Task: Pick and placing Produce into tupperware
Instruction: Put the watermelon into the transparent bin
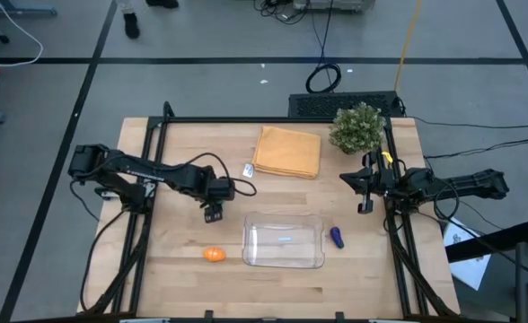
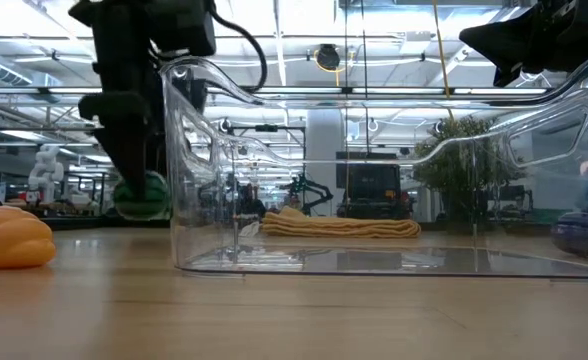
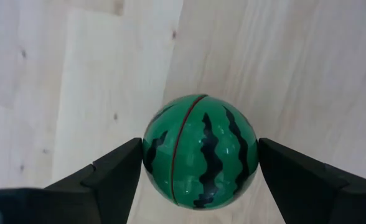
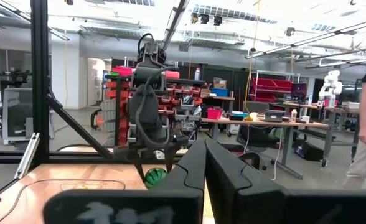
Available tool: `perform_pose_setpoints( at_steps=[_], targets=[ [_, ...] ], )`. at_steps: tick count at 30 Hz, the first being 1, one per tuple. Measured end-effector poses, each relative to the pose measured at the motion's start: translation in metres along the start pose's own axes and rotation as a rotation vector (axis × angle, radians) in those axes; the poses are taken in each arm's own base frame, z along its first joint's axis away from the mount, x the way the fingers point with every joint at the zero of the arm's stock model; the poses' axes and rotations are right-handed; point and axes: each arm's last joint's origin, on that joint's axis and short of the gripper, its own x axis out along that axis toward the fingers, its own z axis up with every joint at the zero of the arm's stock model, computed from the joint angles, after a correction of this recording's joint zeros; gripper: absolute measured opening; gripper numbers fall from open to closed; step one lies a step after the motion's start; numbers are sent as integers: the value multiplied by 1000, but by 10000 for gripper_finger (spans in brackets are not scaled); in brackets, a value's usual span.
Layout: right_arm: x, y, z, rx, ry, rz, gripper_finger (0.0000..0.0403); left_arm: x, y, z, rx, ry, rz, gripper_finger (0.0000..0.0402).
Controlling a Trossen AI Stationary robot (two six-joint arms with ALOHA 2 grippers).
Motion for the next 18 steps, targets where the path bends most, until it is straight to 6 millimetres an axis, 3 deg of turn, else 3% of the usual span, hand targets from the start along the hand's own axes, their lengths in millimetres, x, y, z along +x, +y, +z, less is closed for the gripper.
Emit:
perform_pose_setpoints(
  at_steps=[18],
  targets=[
    [2, 1, -1, -2, 5, 5, 0, -76, 17, -8, -1, -425, -25, 307]
  ],
)
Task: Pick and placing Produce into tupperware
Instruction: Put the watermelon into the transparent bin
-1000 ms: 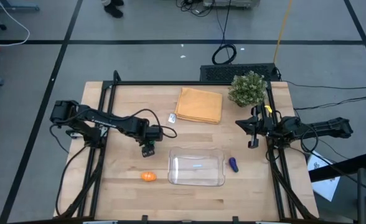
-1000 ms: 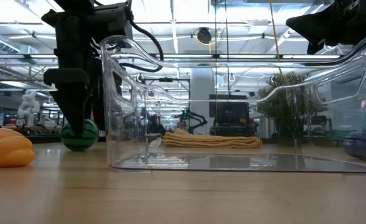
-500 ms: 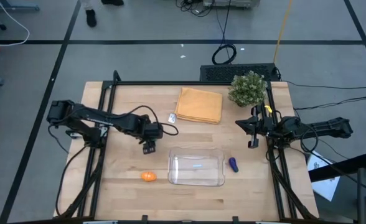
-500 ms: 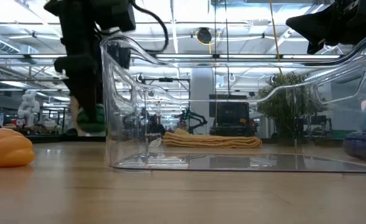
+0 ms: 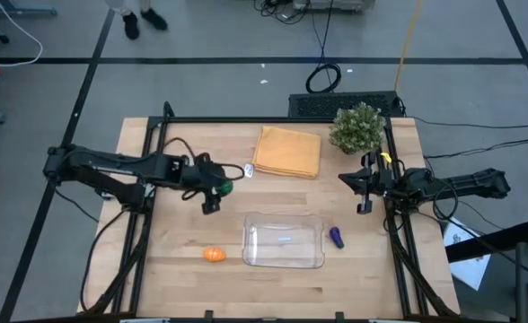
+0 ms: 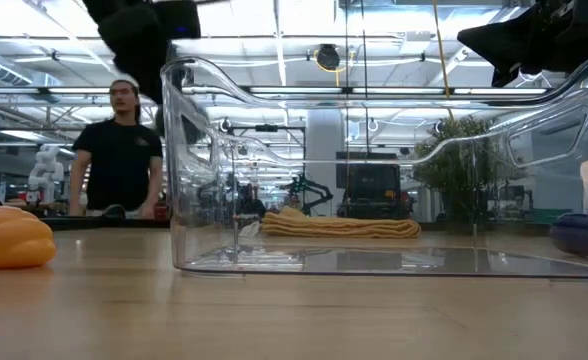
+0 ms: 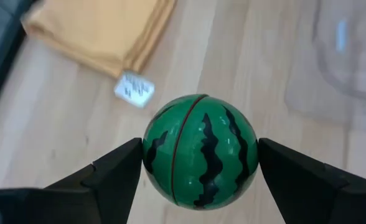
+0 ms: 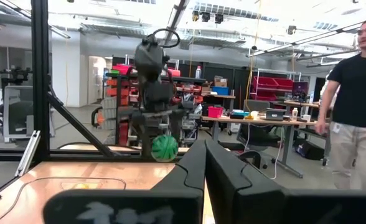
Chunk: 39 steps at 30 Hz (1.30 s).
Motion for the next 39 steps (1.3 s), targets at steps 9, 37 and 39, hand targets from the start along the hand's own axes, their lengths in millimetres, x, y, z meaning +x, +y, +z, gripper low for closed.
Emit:
perform_pose_setpoints(
  at_steps=[9, 37, 39],
  targets=[
    [0, 0, 0, 0, 0, 0, 0, -36, 4, 14, 92, -295, -52, 307],
    [0, 0, 0, 0, 1, 0, 0, -125, 27, -20, 179, -588, -29, 307],
    [0, 0, 0, 0, 1, 0, 0, -128, 28, -25, 186, -610, -22, 307]
  ],
)
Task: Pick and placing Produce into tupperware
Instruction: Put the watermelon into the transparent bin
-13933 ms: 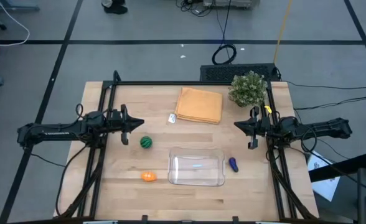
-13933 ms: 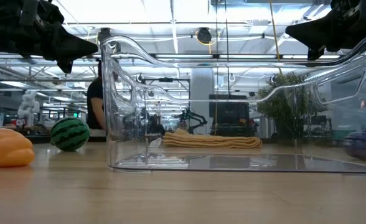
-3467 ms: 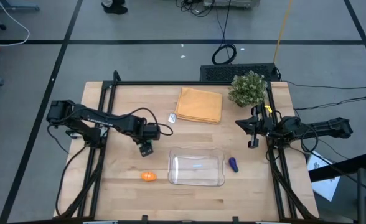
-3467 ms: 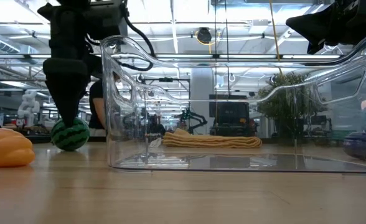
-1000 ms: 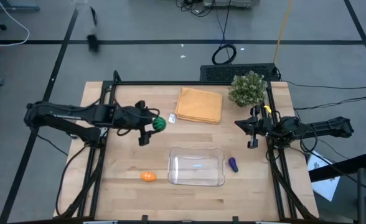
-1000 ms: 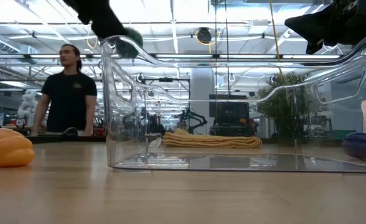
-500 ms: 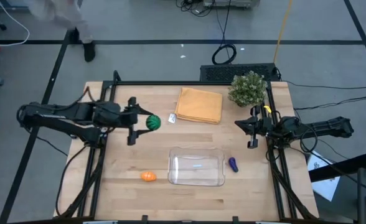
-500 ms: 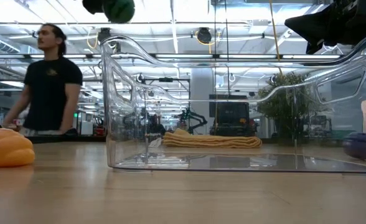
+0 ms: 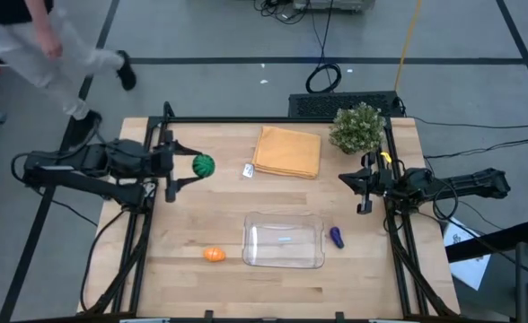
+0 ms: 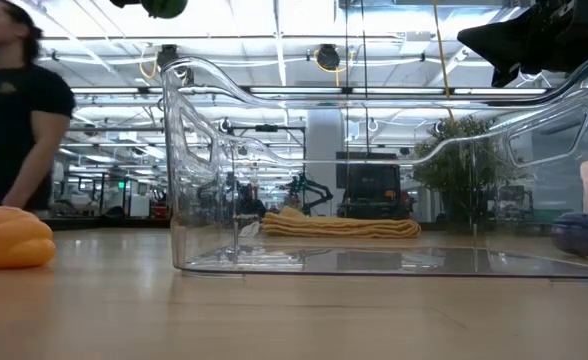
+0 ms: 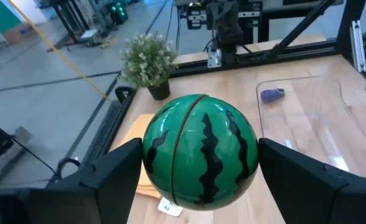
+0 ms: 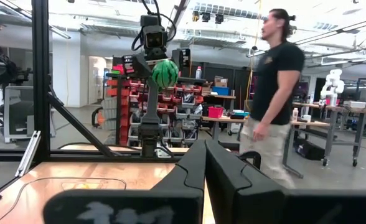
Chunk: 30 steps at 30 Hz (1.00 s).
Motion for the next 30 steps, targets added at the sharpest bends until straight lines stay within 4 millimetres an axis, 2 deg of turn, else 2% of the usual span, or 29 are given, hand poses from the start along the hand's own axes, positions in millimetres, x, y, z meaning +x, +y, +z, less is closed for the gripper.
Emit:
perform_pose_setpoints(
  at_steps=[4, 7, 15, 21, 25, 30],
  targets=[
    [0, 0, 0, 0, 1, 0, 0, -5, 0, -11, -5, -20, 15, 307],
    [0, 0, -1, 0, 2, 0, 0, -3, -3, -22, -30, -101, 3, 307],
    [0, 0, -1, 0, 1, 0, 0, 23, -22, -68, -42, -353, -136, 307],
    [0, 0, -1, 0, 2, 0, 0, 41, -33, -105, -40, -380, -168, 307],
    [0, 0, -1, 0, 1, 0, 0, 39, -33, -110, -51, -424, -169, 307],
    [0, 0, -1, 0, 2, 0, 0, 26, -30, -109, -41, -467, -161, 307]
  ],
)
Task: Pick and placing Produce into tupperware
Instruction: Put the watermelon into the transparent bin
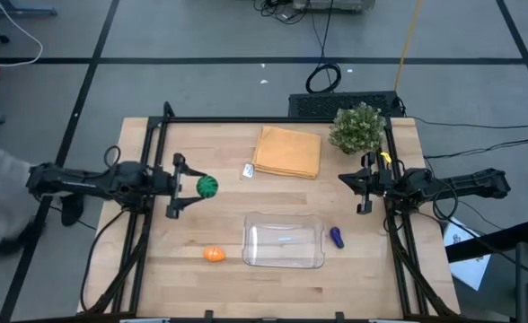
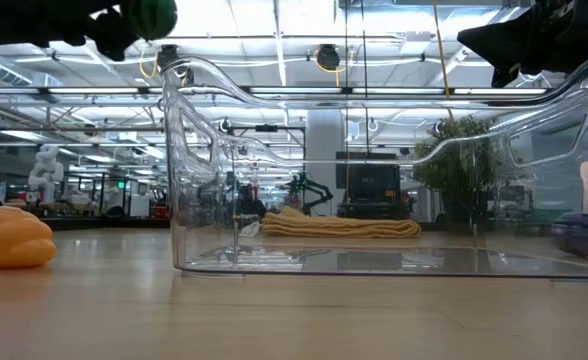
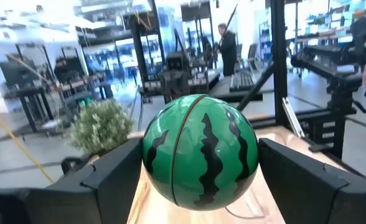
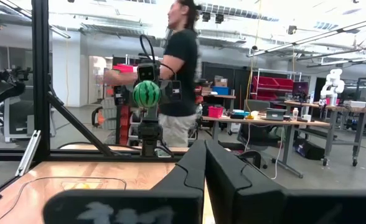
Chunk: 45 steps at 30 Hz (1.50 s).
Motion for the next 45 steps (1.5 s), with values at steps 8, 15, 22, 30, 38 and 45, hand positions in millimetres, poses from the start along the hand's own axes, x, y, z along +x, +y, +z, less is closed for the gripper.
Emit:
perform_pose_setpoints(
  at_steps=[8, 15, 22, 30, 38, 45],
  targets=[
    [0, 0, 0, 0, 0, 0, 0, -16, -1, -1, 11, 20, -42, 307],
    [0, 0, 0, 0, 0, 0, 0, -17, -2, -6, 9, 71, -61, 307],
    [0, 0, 0, 0, 0, 0, 0, -17, -3, -7, 1, 78, -62, 307],
    [0, 0, 0, 0, 0, 0, 0, -17, -2, -7, -2, 78, -55, 307],
    [0, 0, 0, 0, 0, 0, 0, -17, -1, -7, -35, 88, 9, 308],
    [0, 0, 0, 0, 0, 0, 0, -7, 1, -10, -105, 118, 72, 308]
  ],
)
